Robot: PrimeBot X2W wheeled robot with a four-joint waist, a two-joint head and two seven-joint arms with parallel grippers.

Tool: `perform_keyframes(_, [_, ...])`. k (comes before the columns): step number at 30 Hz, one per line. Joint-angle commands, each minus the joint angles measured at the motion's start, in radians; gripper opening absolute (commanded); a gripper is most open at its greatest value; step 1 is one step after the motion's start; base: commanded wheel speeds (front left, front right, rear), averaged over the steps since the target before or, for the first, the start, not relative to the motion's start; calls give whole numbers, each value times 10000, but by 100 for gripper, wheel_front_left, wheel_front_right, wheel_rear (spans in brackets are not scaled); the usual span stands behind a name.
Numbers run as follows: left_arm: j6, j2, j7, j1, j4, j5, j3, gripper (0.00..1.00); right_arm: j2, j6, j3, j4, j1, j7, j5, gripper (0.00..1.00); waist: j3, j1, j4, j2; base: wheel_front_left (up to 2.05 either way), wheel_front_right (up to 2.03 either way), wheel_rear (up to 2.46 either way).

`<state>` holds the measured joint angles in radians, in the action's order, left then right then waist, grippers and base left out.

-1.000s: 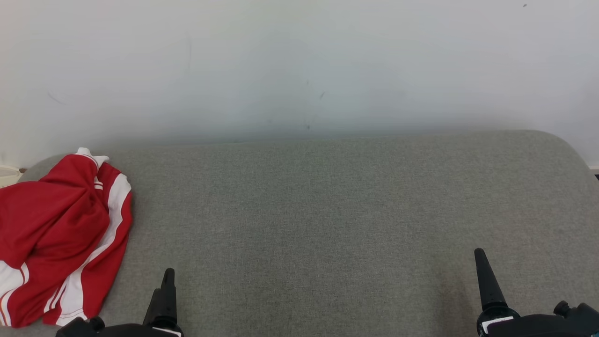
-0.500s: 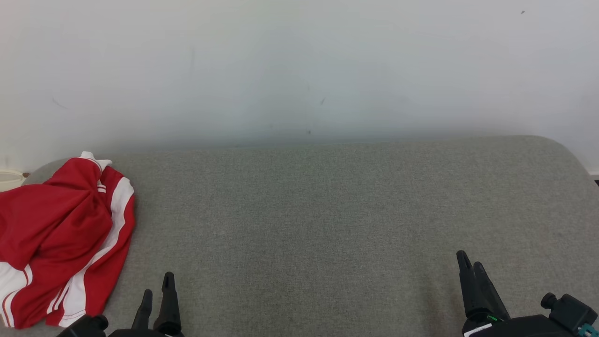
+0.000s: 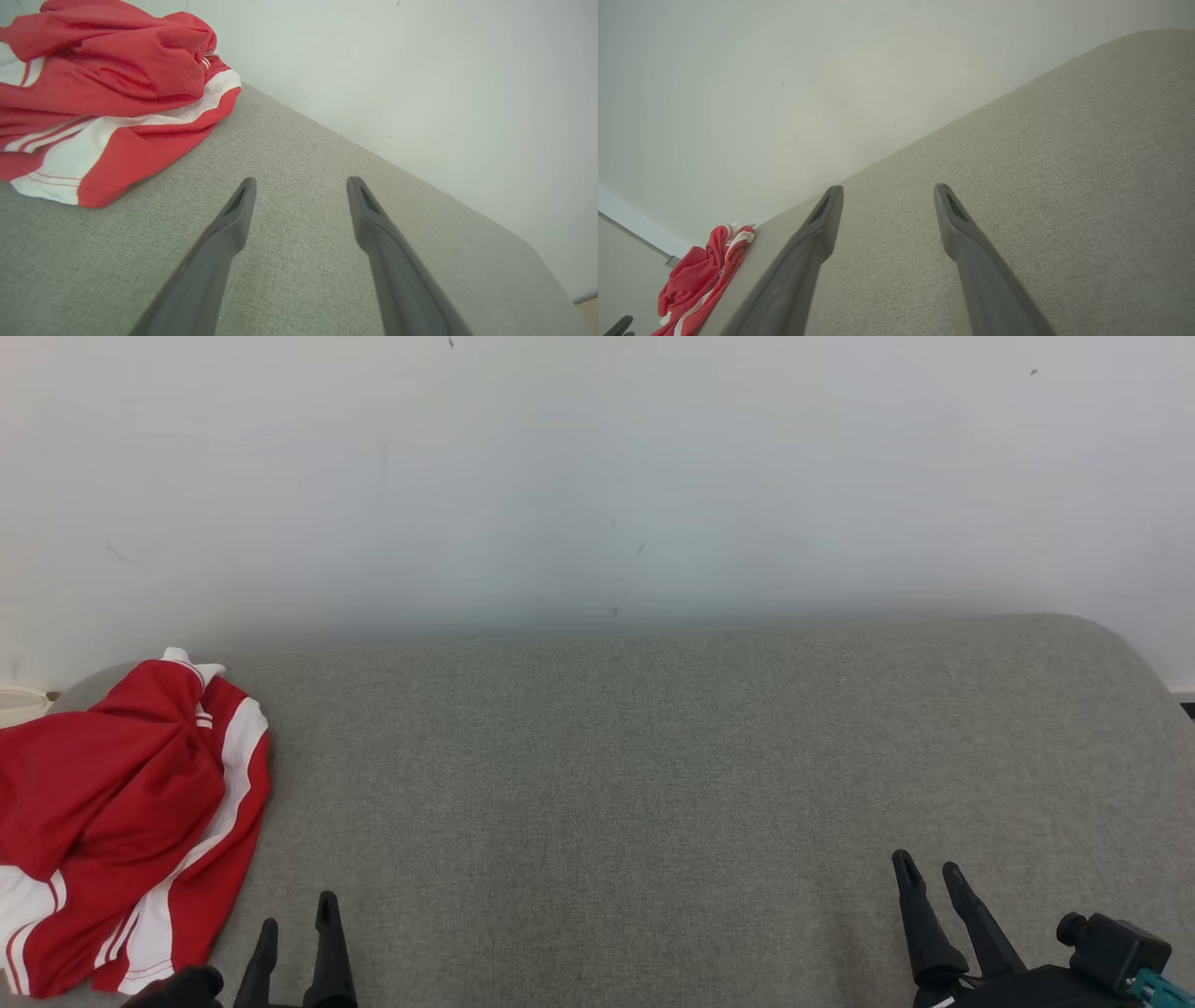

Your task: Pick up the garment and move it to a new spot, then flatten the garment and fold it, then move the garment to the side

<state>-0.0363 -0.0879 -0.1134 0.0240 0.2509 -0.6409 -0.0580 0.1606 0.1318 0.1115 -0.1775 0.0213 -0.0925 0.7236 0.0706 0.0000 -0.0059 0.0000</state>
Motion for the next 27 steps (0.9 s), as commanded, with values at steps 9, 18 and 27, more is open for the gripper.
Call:
perform_keyframes(9, [-232, -290, -348, -160, 20, 1237, 11, 100, -201, -12, -386, 36, -17, 397, -1764, 100, 98, 0, -36, 0, 0, 0, 0])
perform_keyframes(18, [-179, -413, -567, -291, -174, 1950, -50, 100, -370, -13, -792, -64, 27, 507, -2858, 100, 151, 0, -7, 0, 0, 0, 0])
perform_keyframes(27, [100, -568, -783, -437, -408, 2652, -139, 100, -544, -15, -818, -228, 95, 545, -3755, 100, 230, 0, -19, 0, 0, 0, 0])
